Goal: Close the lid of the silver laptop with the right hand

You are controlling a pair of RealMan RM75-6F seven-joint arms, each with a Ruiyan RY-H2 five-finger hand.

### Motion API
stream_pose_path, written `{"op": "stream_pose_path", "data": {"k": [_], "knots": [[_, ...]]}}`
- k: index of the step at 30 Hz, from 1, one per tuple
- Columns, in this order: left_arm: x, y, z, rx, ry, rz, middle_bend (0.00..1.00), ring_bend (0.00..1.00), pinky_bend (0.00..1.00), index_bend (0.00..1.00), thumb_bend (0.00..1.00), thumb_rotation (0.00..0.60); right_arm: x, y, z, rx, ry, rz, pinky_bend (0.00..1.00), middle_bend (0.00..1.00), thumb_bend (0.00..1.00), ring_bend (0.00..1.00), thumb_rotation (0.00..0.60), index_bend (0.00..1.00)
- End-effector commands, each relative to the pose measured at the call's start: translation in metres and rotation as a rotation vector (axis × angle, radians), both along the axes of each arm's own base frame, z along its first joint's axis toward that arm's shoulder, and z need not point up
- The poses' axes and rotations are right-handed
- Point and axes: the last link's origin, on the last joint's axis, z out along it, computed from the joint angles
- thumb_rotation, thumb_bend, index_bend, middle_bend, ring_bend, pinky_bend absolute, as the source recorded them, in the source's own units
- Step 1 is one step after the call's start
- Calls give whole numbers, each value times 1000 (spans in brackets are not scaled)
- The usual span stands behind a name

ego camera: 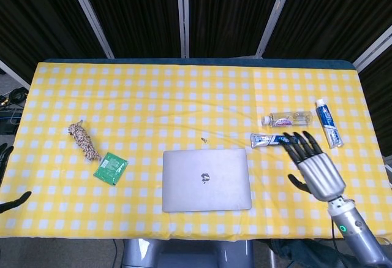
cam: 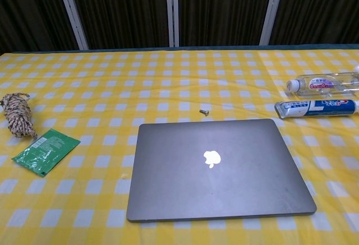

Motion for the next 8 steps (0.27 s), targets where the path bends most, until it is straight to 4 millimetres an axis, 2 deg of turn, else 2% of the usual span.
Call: {"op": "stream_pose_path", "data": {"k": [1, 6, 8], "knots": [[0, -2, 0, -1, -7, -7, 0, 0, 0, 0, 0, 600, -22, 20, 10, -35, -51, -142, 0, 0, 0, 0, 600, 0], [4, -6, 2, -3, -21, -36, 0, 0, 0, 0, 0, 600, -43, 41, 16, -100, -62, -229, 0, 0, 0, 0, 600, 0], [5, -7, 2, -6, -26, -41, 0, 0, 0, 0, 0, 600, -46, 46, 15, -113, -75, -231, 0, 0, 0, 0, 600, 0]]}}
